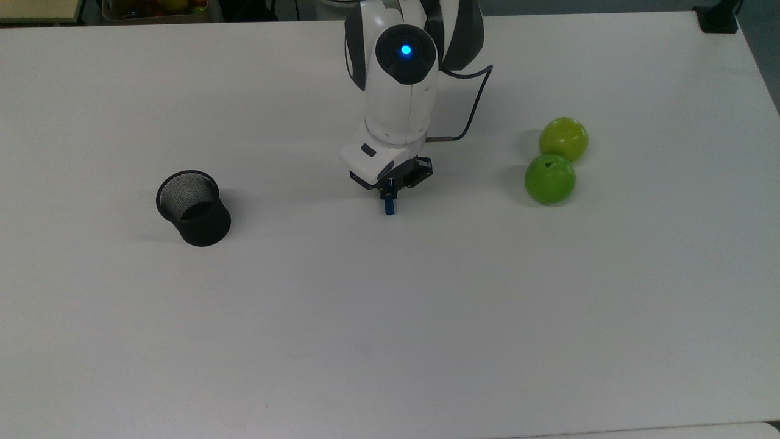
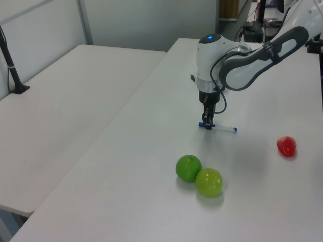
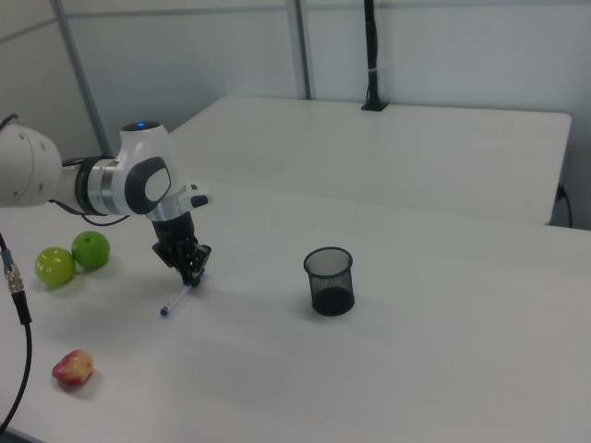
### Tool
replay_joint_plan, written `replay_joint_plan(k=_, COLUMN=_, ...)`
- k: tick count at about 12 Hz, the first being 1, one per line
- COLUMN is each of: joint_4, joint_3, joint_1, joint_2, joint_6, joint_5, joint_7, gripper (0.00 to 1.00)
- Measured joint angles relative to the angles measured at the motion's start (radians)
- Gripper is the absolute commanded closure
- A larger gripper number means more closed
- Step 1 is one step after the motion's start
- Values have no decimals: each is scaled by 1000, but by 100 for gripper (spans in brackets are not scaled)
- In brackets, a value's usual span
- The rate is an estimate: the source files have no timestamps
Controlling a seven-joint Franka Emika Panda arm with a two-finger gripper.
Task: Place marker
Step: 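Lift the marker up off the table, hanging cap-down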
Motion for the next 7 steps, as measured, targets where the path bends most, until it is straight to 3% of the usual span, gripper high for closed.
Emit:
replay_joint_plan(k=2, joint_4=18, joint_3=0, joint_1=0, joint_2=-16, joint_6=-9, joint_5=0, joint_7=1, gripper=88)
replay_joint_plan(k=7, joint_4=216, joint_3=-2, joint_1=-2, joint_2=-117, joint_6=-316, joint_5=0, joint_7=9, gripper=88)
